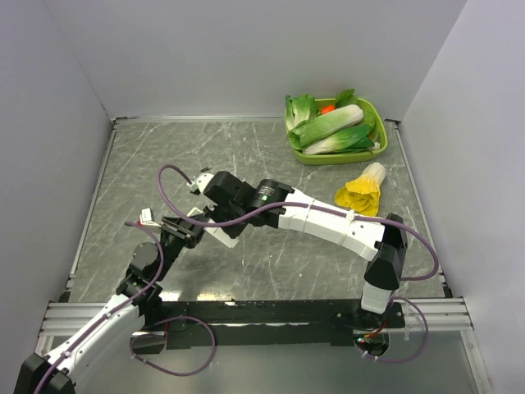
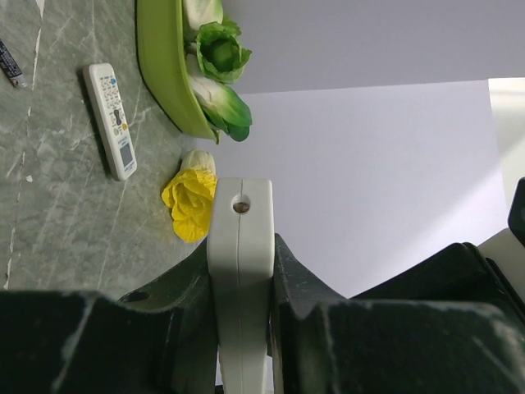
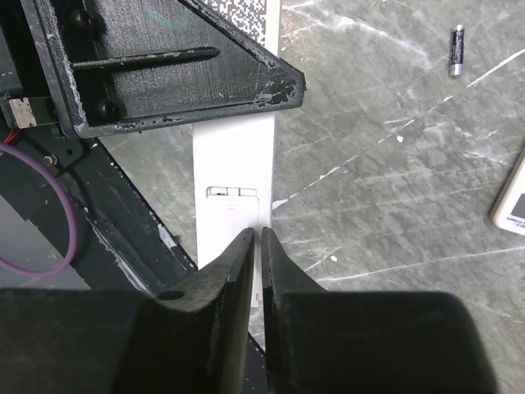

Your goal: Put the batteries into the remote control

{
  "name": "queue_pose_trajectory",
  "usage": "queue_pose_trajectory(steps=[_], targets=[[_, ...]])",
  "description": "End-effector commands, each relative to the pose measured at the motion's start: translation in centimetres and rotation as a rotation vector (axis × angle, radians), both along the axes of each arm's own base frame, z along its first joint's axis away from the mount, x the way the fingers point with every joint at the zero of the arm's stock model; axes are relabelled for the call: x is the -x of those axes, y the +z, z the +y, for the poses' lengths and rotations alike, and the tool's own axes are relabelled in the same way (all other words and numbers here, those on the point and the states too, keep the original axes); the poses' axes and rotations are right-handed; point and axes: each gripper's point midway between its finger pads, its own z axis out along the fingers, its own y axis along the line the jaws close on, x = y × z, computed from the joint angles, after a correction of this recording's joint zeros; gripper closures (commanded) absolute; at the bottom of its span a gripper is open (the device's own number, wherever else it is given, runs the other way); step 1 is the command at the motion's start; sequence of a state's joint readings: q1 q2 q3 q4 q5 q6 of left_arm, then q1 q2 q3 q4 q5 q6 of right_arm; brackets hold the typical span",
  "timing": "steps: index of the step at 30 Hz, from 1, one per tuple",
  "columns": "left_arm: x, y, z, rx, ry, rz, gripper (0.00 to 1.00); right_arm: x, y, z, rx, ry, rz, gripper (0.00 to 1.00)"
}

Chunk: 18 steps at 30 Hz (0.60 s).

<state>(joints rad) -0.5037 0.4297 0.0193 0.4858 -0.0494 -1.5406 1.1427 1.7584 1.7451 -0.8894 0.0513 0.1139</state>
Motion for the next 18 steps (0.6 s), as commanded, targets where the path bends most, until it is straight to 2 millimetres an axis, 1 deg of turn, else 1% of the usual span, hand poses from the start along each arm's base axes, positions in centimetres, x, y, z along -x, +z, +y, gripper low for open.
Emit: queue_pose_trajectory(steps=[1, 3, 8, 10, 11, 14, 15, 16, 18], targets=[[1.5, -5.6, 0.1, 0.052, -0.035, 0.082, 0.98, -0.5, 4.5, -0.3, -0.082, -0.006, -0.069, 0.8], [1.5, -5.5, 0.1, 0.054, -0.039, 0.079, 0.98, -0.3, 5.9, -0.2, -0.116, 0.008, -0.079, 0.77], [1.5, -5.5, -0.1, 0.048, -0.045, 0.078, 0.98, 0.2, 8.3, -0.3, -0.179, 0.03, -0.098, 0.69], [1.5, -5.4, -0.1, 0.048, -0.045, 0.076, 0.98, 0.1, 8.5, -0.5, -0.196, 0.021, -0.11, 0.67], [1.5, -5.2, -0.1, 0.049, -0.045, 0.07, 0.98, 0.2, 9.2, -0.7, -0.216, 0.02, -0.122, 0.66], [1.5, -5.0, -0.1, 0.046, -0.045, 0.067, 0.98, 0.3, 8.9, -0.9, -0.229, 0.016, -0.121, 0.61], [1.5, -4.9, -0.1, 0.048, -0.045, 0.063, 0.98, 0.4, 8.4, -0.9, -0.221, 0.014, -0.113, 0.59], [1.5, -4.8, -0.1, 0.049, -0.046, 0.06, 0.98, 0.4, 8.3, -0.9, -0.223, 0.012, -0.113, 0.57], [1.5, -4.7, -0.1, 0.051, -0.047, 0.057, 0.98, 0.4, 7.7, -0.8, -0.213, 0.007, -0.098, 0.55]])
